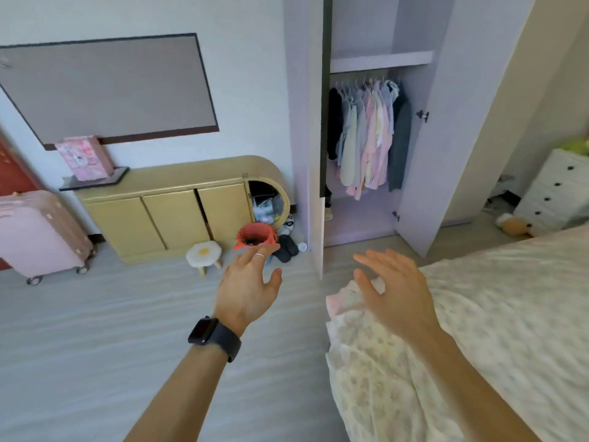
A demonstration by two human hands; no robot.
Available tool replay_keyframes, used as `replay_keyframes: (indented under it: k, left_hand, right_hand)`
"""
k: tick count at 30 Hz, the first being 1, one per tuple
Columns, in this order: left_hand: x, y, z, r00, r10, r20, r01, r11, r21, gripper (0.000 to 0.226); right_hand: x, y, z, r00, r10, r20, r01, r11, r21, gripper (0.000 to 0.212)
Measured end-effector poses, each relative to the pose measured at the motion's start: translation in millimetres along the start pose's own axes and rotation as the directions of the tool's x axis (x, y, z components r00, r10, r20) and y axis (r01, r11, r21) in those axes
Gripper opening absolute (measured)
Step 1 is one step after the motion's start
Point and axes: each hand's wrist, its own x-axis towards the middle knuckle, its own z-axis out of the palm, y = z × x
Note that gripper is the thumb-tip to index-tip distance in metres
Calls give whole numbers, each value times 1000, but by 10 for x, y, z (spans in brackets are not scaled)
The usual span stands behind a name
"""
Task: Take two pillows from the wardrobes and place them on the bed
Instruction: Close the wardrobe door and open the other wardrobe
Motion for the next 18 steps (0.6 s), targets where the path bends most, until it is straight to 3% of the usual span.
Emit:
replay_keyframes:
  k: [5, 18]
  left_hand:
    - [972, -304, 367, 991, 108, 73, -107, 994, -25, 49]
    - [4003, -554, 1265, 913, 326, 244, -307, 945, -114, 46]
  right_hand:
    - [626, 184, 446, 991, 127, 50, -125, 991, -44, 34]
    - [2800, 997, 1625, 933, 353, -73, -357, 933, -53, 31]
